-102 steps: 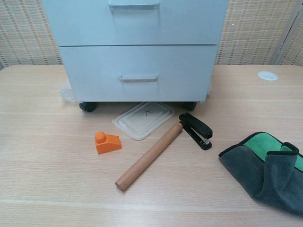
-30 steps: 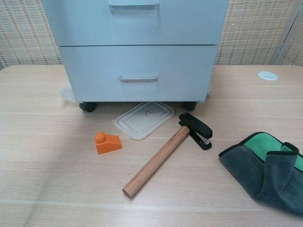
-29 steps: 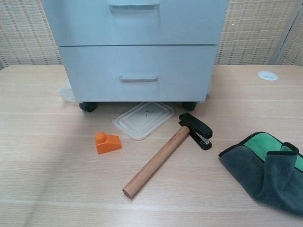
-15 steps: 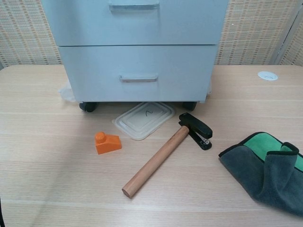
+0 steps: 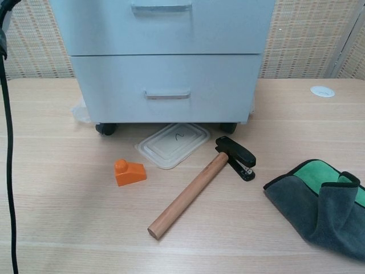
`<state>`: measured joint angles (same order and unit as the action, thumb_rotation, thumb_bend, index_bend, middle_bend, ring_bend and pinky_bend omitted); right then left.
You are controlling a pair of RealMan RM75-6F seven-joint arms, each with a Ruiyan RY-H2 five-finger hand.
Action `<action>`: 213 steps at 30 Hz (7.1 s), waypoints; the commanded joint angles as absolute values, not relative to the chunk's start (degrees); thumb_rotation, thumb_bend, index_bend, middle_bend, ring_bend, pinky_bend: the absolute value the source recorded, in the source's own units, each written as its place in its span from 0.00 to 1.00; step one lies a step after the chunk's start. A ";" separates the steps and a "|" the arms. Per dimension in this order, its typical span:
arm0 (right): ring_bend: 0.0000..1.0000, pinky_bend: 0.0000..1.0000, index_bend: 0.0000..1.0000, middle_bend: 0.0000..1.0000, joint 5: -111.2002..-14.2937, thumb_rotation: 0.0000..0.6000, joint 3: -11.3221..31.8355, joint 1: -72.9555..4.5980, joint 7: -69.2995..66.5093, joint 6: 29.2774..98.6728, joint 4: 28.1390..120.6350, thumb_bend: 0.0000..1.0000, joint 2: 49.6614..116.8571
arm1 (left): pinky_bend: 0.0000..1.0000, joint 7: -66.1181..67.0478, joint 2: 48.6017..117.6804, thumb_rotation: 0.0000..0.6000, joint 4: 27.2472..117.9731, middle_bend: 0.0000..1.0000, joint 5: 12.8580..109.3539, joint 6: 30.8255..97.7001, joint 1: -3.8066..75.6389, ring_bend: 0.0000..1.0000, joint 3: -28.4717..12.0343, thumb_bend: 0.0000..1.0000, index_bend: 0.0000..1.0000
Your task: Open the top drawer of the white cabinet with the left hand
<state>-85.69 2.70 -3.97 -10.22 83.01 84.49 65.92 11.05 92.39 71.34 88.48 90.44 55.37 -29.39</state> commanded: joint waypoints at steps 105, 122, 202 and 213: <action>0.23 0.28 0.36 0.38 -84.64 1.00 3.18 -2.84 -9.83 83.28 84.71 0.27 65.35 | 1.00 25.78 92.53 1.00 86.82 1.00 93.93 98.65 51.88 1.00 -25.53 0.32 0.59; 0.23 0.28 0.36 0.38 -84.79 1.00 3.27 -3.04 -9.48 83.22 84.88 0.27 65.53 | 1.00 26.08 91.59 1.00 90.43 1.00 96.81 99.44 49.74 1.00 -24.91 0.32 0.59; 0.23 0.28 0.36 0.38 -84.57 1.00 3.21 -2.99 -7.48 83.14 86.17 0.27 65.76 | 1.00 25.15 89.40 1.00 101.22 1.00 109.03 98.70 41.27 1.00 -21.37 0.32 0.60; 0.23 0.28 0.36 0.38 -84.63 1.00 3.26 -3.02 -7.53 83.21 86.20 0.27 65.83 | 1.00 23.66 88.28 1.00 103.04 1.00 111.20 99.66 39.61 1.00 -20.77 0.32 0.57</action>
